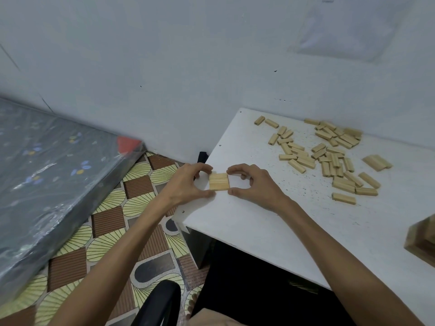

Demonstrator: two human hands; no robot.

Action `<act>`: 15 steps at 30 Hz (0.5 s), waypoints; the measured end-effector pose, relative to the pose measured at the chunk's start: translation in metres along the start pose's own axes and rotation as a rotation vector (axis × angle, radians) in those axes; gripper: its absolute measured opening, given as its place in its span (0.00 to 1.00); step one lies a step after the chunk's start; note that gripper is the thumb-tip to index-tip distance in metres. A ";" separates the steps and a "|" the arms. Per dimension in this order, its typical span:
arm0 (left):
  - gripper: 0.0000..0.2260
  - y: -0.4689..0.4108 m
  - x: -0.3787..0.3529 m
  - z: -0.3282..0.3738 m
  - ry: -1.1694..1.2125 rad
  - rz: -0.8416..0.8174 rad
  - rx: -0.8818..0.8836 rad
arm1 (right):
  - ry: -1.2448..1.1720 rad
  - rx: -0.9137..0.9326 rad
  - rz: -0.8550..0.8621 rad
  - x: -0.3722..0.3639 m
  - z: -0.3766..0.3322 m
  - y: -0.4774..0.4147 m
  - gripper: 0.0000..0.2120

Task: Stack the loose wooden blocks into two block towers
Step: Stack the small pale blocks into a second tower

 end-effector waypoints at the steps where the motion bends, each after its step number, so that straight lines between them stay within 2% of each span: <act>1: 0.31 0.000 0.000 0.001 -0.015 -0.002 0.000 | 0.002 -0.005 0.004 0.001 0.000 0.001 0.25; 10: 0.29 -0.018 -0.003 0.043 -0.026 0.000 -0.085 | 0.052 0.015 0.124 0.022 0.004 0.022 0.17; 15: 0.25 -0.036 -0.017 0.077 -0.044 -0.039 -0.193 | 0.299 0.043 0.204 0.053 0.005 0.046 0.17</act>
Point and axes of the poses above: each hand's wrist, its own y-axis away from the middle knuckle, its own x-axis out of the back of the hand, z = x × y, the point moved 2 cm from there along -y, towards the middle knuckle, and after that the axes turned 9 degrees about -y, right-handed, at the moved point
